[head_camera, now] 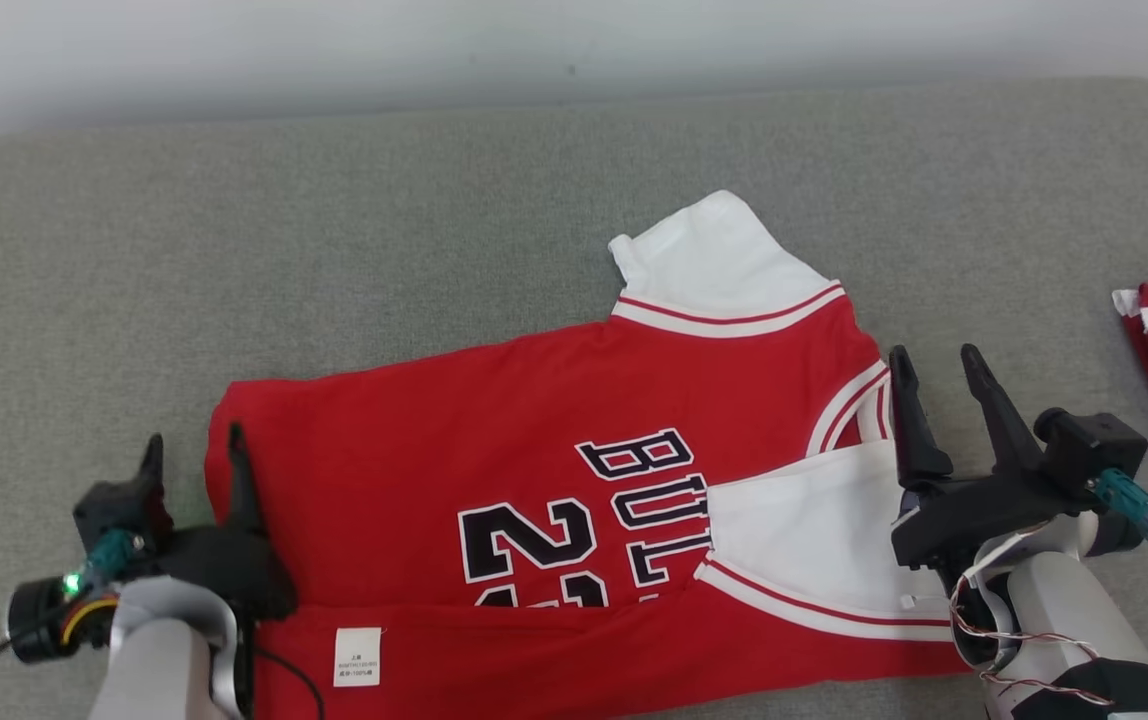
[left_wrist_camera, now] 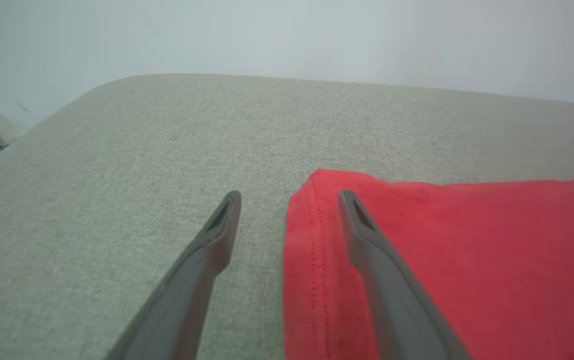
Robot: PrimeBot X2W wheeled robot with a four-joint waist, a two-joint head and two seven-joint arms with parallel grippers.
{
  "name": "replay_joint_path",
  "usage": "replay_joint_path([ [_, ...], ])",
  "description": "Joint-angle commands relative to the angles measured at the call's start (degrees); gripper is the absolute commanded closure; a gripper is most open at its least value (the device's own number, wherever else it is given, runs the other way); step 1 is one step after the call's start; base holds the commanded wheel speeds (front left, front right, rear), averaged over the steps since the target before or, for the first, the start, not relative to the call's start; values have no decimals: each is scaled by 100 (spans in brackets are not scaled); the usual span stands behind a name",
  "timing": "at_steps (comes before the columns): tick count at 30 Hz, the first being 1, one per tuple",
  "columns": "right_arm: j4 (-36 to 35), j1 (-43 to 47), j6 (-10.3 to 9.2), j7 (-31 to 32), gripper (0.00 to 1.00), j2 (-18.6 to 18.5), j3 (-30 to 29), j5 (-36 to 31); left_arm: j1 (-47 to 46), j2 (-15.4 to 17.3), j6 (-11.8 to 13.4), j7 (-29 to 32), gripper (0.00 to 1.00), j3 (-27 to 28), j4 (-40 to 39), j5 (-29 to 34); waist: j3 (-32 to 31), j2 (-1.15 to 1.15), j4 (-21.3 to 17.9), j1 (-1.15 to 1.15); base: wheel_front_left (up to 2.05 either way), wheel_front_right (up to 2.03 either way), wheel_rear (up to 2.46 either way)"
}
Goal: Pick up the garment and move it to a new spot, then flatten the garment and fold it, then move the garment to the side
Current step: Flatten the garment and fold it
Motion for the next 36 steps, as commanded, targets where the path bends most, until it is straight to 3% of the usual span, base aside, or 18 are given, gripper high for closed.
replay_joint_path([
  [1,-9,-46,-16,3,0,-21,35,32,-139,40,40,-16,0,5,118,56,102,-1,-13,-1,0,0,0],
  [12,-18,-202,-16,2,0,-151,193,118,-1016,309,164,30,0,-209,1404,242,274,-1,-111,-1,0,0,0],
  [24,-82,-895,-16,3,0,-510,575,128,-1401,80,15,17,0,-625,2021,404,325,-1,13,-1,0,0,0],
  [26,-62,-1029,-16,3,0,-555,658,128,-1423,50,-21,11,33,-722,2076,461,328,-1,57,-1,0,0,0],
  [27,-51,-1111,-16,2,0,-568,716,127,-1435,42,-40,18,58,-773,2111,486,330,-1,74,-1,0,0,0],
  [28,-49,-1191,-16,3,0,-589,773,127,-1445,33,-33,15,71,-819,2148,507,336,-1,97,-1,0,0,0],
  [29,-36,-1273,-16,2,0,-599,838,135,-1453,33,-30,13,93,-843,2182,495,342,-1,113,-1,0,0,0],
  [30,-12,-1359,-16,3,0,-616,908,144,-1478,32,-20,10,100,-857,2211,491,351,-1,127,-1,0,0,0],
  [36,549,-2077,-16,105,0,-796,1494,252,-1663,-19,73,-6,100,-906,2113,450,423,-1,249,-1,0,0,0],
])
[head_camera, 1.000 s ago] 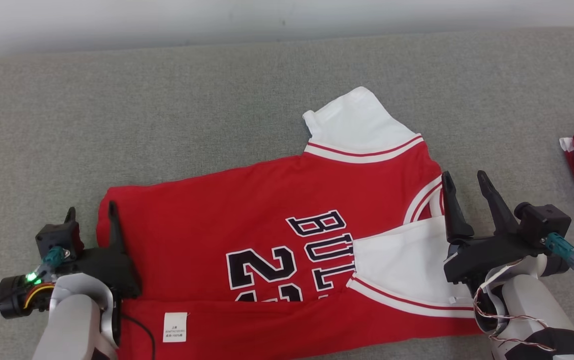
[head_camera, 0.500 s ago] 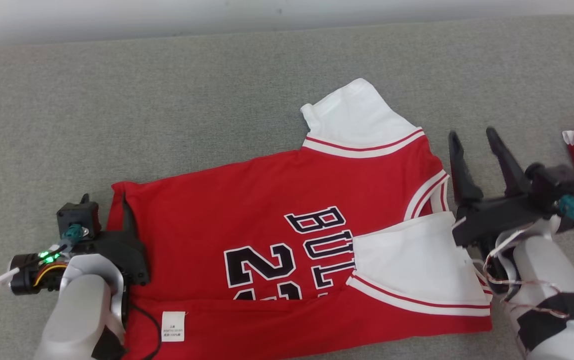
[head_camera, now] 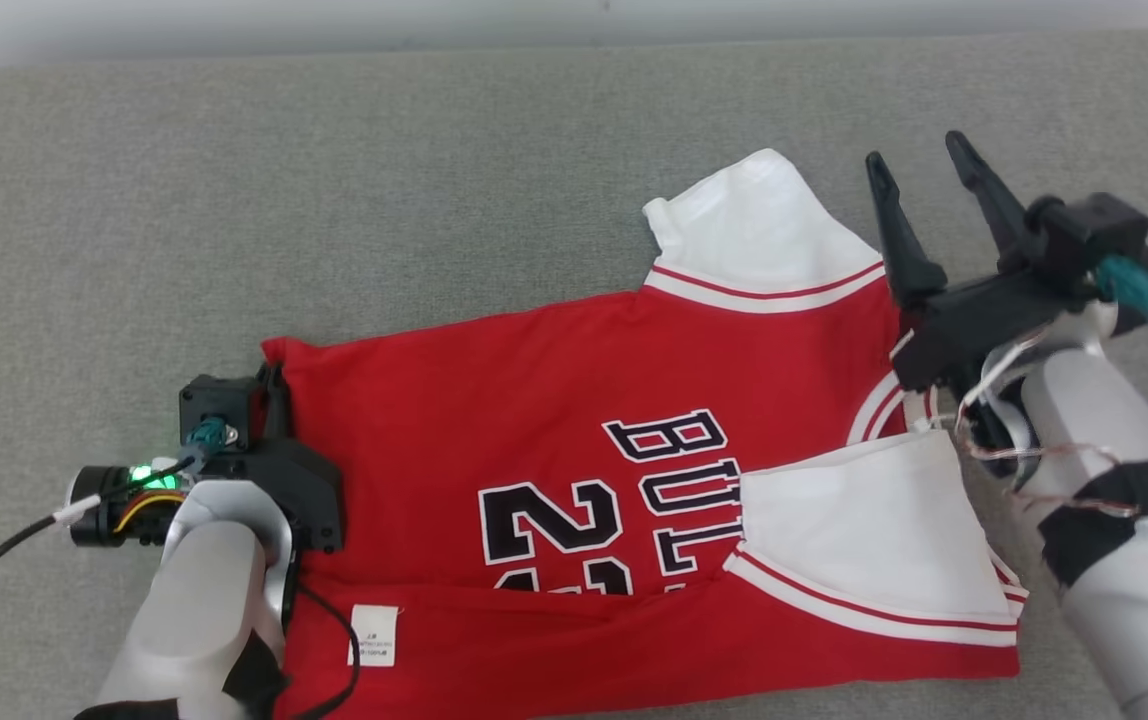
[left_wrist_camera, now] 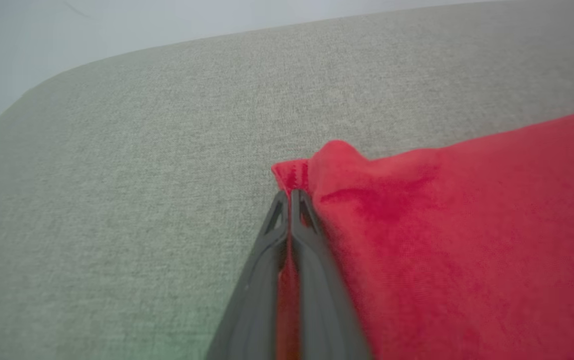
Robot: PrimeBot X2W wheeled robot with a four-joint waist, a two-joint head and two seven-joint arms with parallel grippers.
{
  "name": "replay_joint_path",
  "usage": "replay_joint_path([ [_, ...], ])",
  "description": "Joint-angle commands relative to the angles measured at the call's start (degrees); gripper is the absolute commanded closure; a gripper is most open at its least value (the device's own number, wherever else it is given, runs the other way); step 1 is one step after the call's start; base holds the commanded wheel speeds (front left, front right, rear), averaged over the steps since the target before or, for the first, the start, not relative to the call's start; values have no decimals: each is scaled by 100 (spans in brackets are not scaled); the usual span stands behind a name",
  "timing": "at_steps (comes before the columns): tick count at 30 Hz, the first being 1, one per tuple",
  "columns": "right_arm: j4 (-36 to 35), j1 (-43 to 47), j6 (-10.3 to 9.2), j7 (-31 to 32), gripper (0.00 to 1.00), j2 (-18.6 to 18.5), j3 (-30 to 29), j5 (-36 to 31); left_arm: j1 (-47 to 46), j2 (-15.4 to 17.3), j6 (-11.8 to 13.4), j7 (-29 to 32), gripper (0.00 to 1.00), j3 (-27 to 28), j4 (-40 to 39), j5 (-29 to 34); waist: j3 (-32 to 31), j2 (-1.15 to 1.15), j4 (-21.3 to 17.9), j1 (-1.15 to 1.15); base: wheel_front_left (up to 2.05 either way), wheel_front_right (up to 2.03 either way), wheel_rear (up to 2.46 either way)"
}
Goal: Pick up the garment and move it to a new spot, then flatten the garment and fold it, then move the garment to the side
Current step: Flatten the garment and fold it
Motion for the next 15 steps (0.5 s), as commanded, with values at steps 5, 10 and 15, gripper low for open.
replay_joint_path([
  [5,795,-806,-16,648,0,-274,478,273,68,-64,100,-11,100,-65,-513,-32,89,-1,304,0,0,0,0],
  [10,1469,-1342,-16,1648,0,-453,908,630,219,-123,65,-12,100,-148,-1025,-80,199,-1,632,0,0,0,0],
  [15,1847,-1709,-16,2092,0,-637,1231,855,252,-187,36,-12,100,-255,-1345,-134,375,-1,931,0,0,0,0],
])
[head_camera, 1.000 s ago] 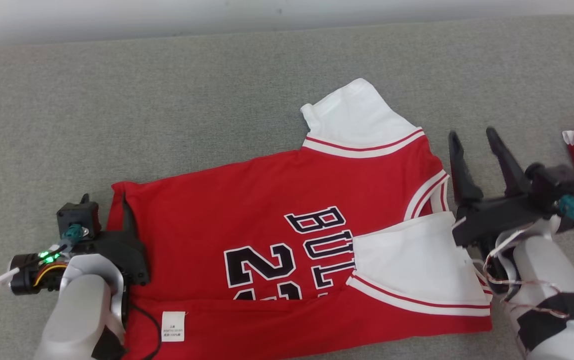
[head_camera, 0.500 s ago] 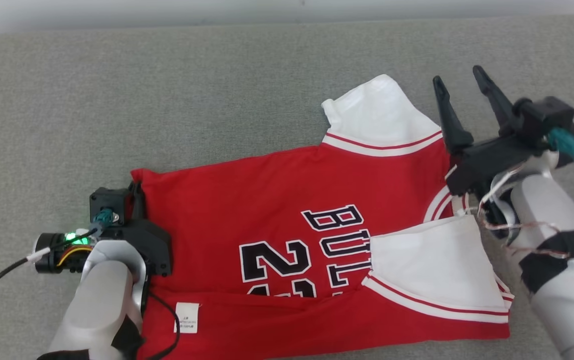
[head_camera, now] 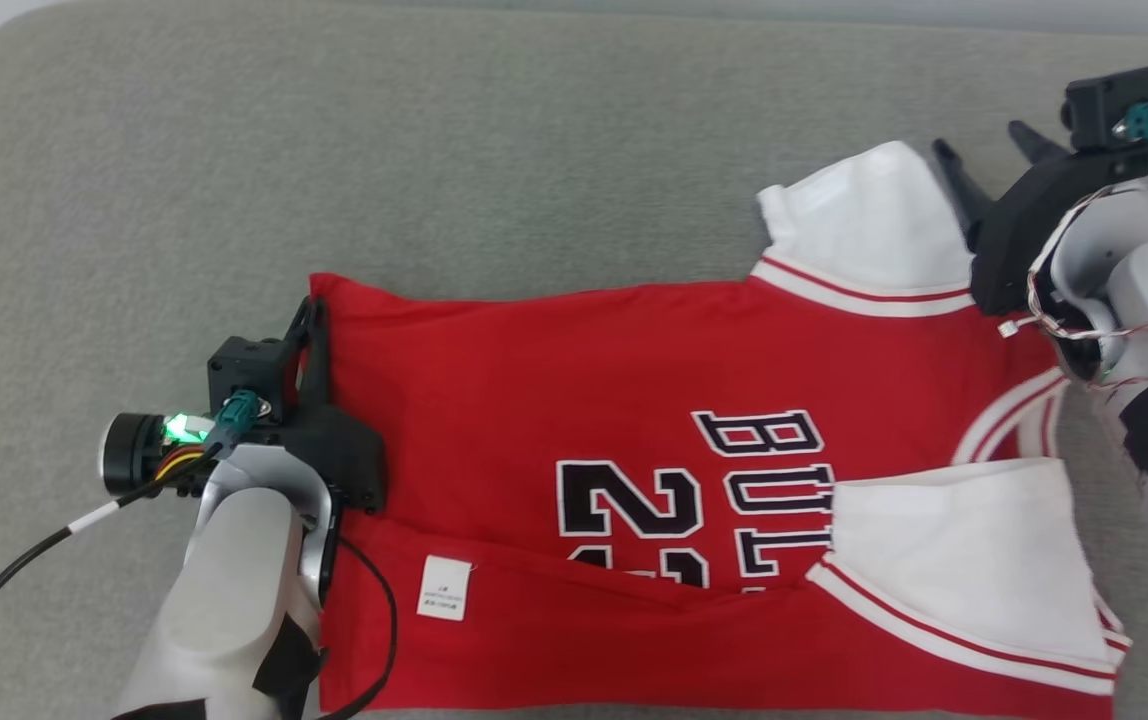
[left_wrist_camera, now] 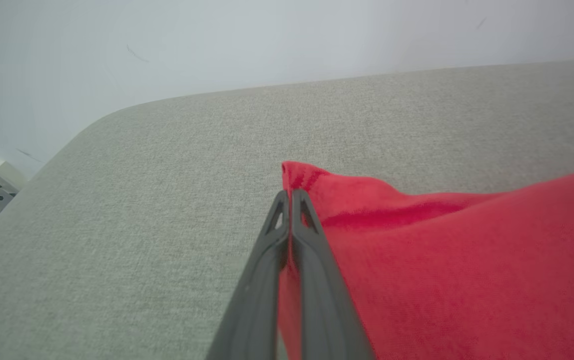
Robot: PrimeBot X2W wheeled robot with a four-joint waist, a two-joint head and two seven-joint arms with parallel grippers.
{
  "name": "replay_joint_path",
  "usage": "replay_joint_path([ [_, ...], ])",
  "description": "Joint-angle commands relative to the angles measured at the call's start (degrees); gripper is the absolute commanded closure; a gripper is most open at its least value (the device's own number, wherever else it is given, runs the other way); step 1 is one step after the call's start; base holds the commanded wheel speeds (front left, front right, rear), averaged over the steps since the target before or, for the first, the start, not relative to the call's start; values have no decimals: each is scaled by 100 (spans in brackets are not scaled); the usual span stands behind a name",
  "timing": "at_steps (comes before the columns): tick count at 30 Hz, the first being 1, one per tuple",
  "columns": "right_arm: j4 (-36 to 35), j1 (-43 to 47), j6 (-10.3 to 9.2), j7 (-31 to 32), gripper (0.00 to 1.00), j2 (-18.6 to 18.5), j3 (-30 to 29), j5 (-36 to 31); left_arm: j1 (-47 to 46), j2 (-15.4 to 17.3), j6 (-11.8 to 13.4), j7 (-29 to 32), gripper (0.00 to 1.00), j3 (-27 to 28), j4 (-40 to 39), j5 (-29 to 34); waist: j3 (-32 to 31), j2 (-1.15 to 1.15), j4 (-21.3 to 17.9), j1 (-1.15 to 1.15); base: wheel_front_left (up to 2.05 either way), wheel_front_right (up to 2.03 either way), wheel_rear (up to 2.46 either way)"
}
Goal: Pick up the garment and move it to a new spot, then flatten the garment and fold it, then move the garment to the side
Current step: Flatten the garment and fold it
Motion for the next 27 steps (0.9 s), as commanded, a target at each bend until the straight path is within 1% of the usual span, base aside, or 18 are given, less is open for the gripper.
replay_joint_path([
  [1,104,-102,-16,61,0,-72,87,77,39,-19,-20,-15,100,-37,-101,-35,210,-1,282,0,0,0,0],
  [7,523,-335,-16,262,0,-193,271,249,43,-45,-8,-15,100,-265,-338,-154,385,-1,556,0,0,0,0],
  [11,743,-434,-16,242,0,-242,329,344,34,-51,10,-15,100,-490,-515,-378,490,-1,673,0,0,0,0],
  [12,787,-451,-16,246,2,-254,351,362,33,-52,23,-15,100,-556,-556,-414,513,-1,693,0,0,0,0],
  [13,820,-466,-16,244,11,-260,376,381,32,-53,47,-15,100,-609,-589,-461,535,-1,705,0,0,0,0],
  [14,855,-478,-16,252,29,-262,417,398,28,-52,66,-15,100,-659,-622,-510,558,-1,711,0,0,0,0],
  [15,855,-478,-16,252,29,-262,417,398,28,-52,66,-15,100,-659,-622,-510,558,-1,711,0,0,0,0],
  [18,903,-487,-17,168,100,-258,487,455,36,-52,123,-15,100,-758,-716,-637,605,-1,702,0,0,0,0],
  [20,937,-517,-17,35,100,-310,520,465,59,-53,168,-16,100,-787,-769,-685,625,-1,679,0,0,0,0],
  [23,1005,-640,-17,-434,100,-421,502,389,119,-53,220,-16,100,-747,-854,-701,627,-1,631,0,0,0,0],
  [27,1117,-723,-17,-1076,100,-383,471,314,225,-45,261,-16,100,-589,-1007,-681,576,-1,554,0,0,0,0],
])
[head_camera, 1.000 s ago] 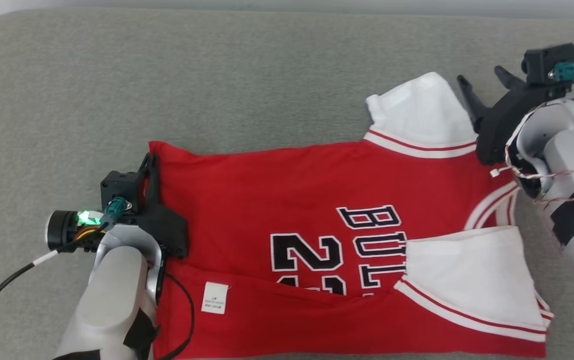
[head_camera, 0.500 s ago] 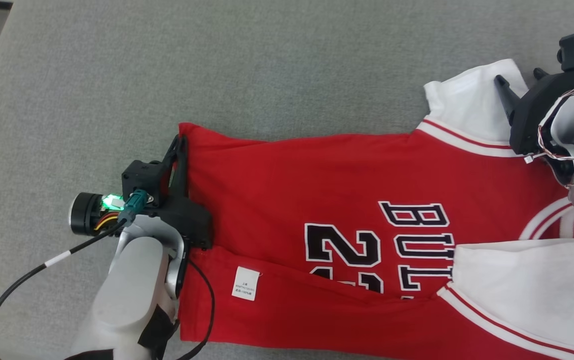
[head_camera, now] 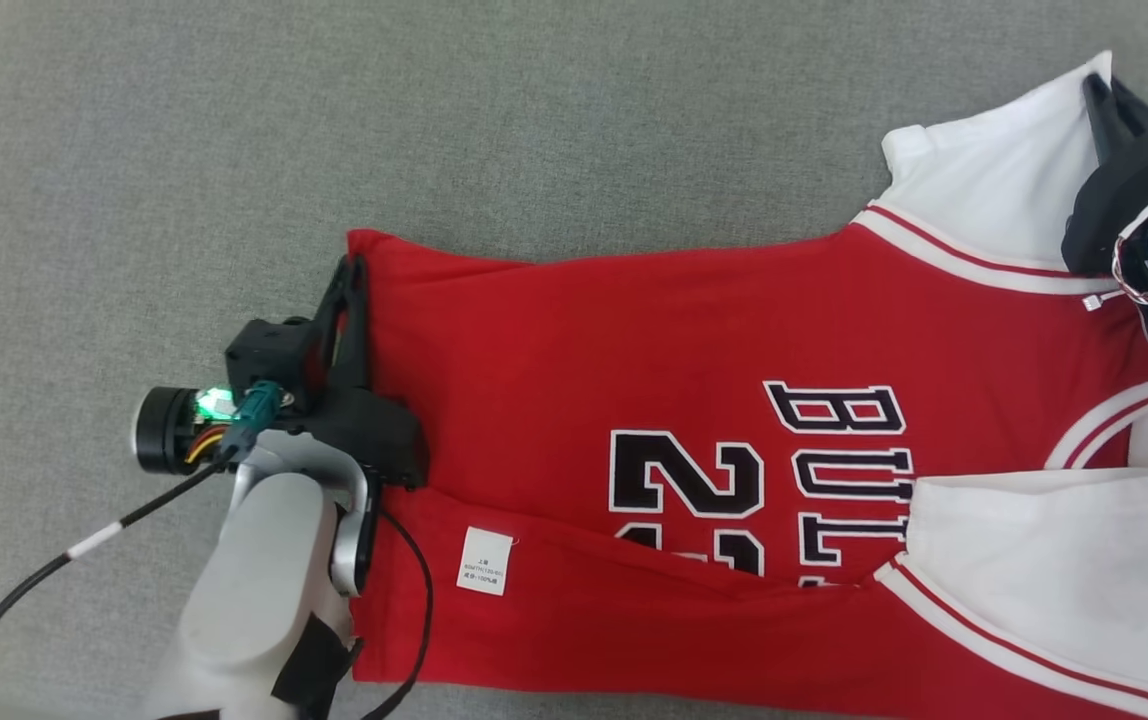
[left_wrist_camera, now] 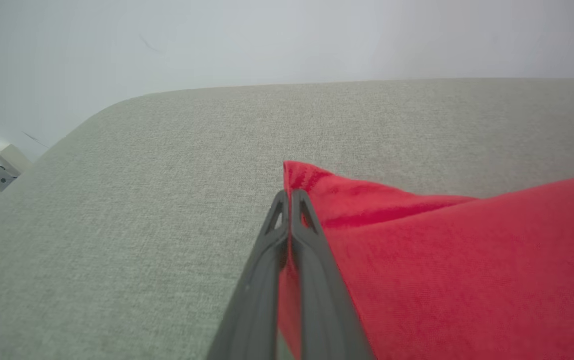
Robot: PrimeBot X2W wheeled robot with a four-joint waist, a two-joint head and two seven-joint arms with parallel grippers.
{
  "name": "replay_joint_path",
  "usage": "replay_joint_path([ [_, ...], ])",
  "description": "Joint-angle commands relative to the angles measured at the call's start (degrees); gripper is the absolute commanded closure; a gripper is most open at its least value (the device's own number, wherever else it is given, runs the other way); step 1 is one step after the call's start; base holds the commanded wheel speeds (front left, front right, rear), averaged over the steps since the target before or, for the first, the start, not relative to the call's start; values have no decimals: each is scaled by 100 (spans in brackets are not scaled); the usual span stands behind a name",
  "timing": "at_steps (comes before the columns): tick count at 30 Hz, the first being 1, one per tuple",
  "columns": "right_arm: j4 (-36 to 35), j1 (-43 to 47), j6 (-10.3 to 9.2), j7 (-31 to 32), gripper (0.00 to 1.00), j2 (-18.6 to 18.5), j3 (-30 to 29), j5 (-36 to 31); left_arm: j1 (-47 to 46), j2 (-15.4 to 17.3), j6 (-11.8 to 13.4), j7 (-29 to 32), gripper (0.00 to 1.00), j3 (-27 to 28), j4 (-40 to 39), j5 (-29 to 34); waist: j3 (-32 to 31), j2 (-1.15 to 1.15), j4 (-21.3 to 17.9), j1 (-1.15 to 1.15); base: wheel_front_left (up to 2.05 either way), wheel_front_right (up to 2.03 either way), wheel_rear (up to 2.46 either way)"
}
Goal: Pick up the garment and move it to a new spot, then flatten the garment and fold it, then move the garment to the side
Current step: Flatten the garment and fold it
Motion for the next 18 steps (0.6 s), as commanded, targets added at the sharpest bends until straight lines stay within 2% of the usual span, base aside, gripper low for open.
replay_joint_path([
  [1,49,-73,-18,-146,100,4,-25,-37,68,21,40,-16,100,74,-68,13,-36,0,-40,0,0,0,0],
  [5,188,-128,-18,-736,100,81,-108,-72,211,41,31,-16,100,290,-322,85,-104,0,-145,0,0,0,0],
  [12,-134,92,-18,-1069,100,245,-272,41,455,77,-55,-16,100,640,-564,161,-326,0,-341,0,0,0,0],
  [18,-1601,1003,-18,-1072,100,162,-839,-46,805,145,-241,-16,100,897,-728,327,-630,0,-632,0,0,0,0],
])
